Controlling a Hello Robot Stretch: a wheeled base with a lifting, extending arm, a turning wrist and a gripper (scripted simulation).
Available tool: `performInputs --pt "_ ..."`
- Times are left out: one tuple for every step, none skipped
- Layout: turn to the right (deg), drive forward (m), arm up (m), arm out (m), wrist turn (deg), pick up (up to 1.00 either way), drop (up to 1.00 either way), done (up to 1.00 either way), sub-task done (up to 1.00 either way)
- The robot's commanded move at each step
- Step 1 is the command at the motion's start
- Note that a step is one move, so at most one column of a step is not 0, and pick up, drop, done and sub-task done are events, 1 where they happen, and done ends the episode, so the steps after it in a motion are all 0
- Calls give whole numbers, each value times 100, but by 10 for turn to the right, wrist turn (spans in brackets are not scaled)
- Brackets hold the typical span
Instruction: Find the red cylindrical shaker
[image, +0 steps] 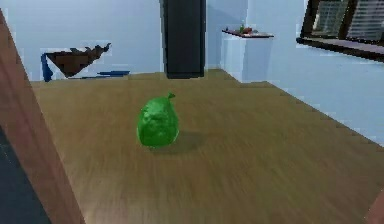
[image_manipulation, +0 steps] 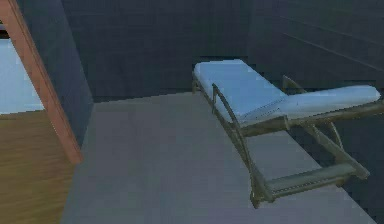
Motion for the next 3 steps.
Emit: performInputs --pt "-60 0 0 0 0 0 0 0 0" --pt "0 50 0 0 0 0 0 0 0" --pt "-240 0 0 0 0 0 0 0 0"
